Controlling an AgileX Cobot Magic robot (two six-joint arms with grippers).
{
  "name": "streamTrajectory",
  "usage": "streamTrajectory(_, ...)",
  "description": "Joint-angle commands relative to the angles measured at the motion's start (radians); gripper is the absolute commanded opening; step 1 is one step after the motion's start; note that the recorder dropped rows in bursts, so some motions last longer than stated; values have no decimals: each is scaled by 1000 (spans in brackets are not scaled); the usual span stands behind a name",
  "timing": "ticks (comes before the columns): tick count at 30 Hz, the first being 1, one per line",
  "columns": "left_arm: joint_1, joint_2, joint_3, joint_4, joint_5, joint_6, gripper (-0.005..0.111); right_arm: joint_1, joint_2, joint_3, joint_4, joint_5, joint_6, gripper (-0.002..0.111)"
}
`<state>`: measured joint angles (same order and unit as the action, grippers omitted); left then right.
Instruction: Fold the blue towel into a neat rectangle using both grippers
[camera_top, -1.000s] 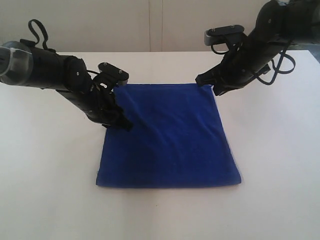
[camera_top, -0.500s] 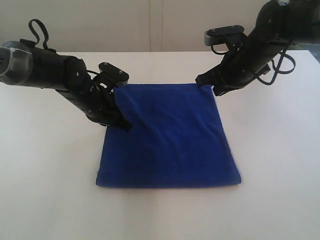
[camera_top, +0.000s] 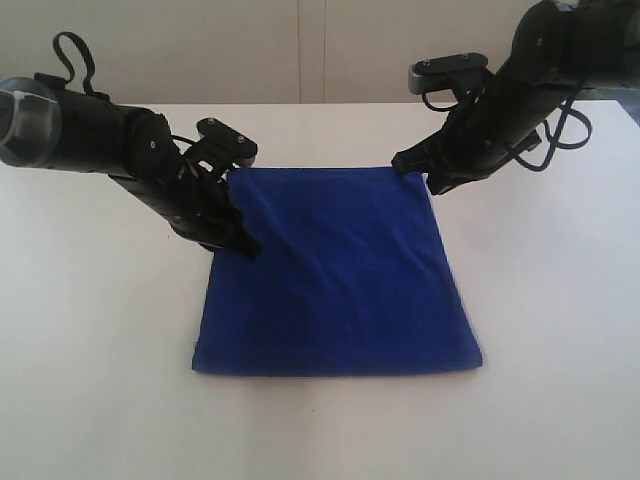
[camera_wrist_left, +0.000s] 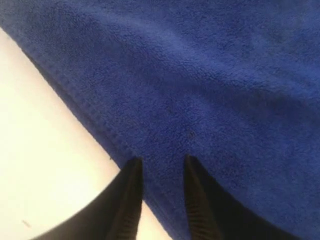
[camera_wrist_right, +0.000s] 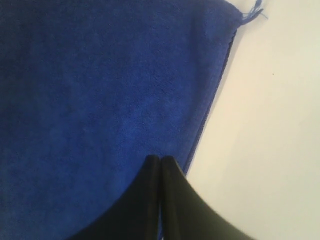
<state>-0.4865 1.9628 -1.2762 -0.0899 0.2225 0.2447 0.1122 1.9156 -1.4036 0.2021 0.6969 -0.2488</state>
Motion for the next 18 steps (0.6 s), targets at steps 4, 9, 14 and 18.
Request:
streamTrajectory(4, -3, 16, -3, -5, 10, -1, 39, -4, 0, -1, 0, -2, -10, 0)
streamTrajectory(9, -3, 35, -3, -5, 10, -1, 36, -4, 0, -1, 0, -2, -10, 0)
streamTrajectory(14, -3, 35, -3, -5, 10, -5, 31, -4, 0, -1, 0, 2, -10, 0)
streamTrajectory(18, -3, 35, -3, -5, 10, -5, 29, -4, 0, -1, 0, 5, -10, 0)
